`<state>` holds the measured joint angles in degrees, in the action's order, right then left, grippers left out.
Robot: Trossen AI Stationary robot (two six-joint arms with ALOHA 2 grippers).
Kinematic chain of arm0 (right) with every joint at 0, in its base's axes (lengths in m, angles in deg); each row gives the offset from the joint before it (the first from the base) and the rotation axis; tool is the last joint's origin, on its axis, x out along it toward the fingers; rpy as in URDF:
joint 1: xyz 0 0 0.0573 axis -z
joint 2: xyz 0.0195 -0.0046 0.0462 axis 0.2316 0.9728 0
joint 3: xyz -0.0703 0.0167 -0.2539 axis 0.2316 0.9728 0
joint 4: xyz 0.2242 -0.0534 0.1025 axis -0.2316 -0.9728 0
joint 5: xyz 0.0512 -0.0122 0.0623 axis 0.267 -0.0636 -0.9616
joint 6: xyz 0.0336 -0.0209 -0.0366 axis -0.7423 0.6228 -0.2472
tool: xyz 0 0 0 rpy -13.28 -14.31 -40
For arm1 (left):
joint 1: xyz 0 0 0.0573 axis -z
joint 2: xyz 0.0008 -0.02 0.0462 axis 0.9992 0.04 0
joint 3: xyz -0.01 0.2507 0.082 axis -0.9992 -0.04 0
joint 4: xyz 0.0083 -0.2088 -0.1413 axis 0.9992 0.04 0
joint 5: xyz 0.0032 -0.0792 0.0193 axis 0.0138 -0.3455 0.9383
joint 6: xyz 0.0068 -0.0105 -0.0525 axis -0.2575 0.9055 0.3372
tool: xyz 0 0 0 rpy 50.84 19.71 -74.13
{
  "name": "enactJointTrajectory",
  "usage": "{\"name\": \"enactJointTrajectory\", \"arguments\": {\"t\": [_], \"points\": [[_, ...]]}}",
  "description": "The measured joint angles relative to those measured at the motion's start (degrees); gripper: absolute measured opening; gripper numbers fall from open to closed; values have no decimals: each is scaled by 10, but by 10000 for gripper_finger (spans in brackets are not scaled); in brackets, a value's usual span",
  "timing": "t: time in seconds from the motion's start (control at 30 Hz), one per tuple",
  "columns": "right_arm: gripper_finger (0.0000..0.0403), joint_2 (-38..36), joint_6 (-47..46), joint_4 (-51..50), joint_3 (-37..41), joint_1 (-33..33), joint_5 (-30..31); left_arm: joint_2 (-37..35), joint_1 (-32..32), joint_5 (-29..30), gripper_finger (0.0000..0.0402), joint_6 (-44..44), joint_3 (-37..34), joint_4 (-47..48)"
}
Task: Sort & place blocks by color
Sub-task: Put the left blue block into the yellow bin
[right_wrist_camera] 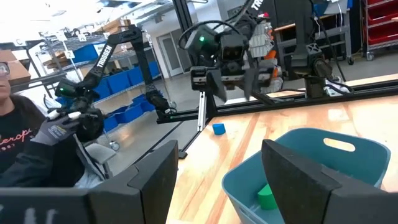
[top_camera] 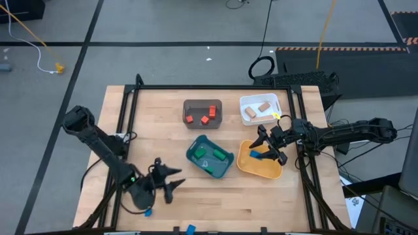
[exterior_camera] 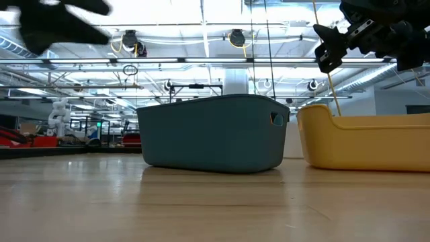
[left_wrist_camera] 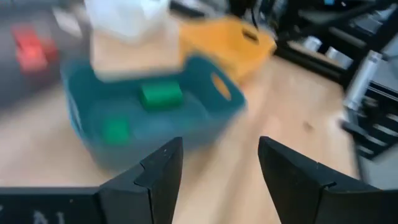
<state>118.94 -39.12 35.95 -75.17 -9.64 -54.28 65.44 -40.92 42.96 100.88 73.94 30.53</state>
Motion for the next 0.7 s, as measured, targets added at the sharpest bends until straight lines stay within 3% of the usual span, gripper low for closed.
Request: {"name": "enactJointTrajectory", "arguments": {"t": [0.17,0.4,0.7], "points": [[224,0,0,0,0,0,0,3,52,-56,211,196,4,67],[224,0,0,0,0,0,0,3,100,-204,211,429,5,106],[224,0,0,0,0,0,0,0,155,-351,211,644,5,106]]}}
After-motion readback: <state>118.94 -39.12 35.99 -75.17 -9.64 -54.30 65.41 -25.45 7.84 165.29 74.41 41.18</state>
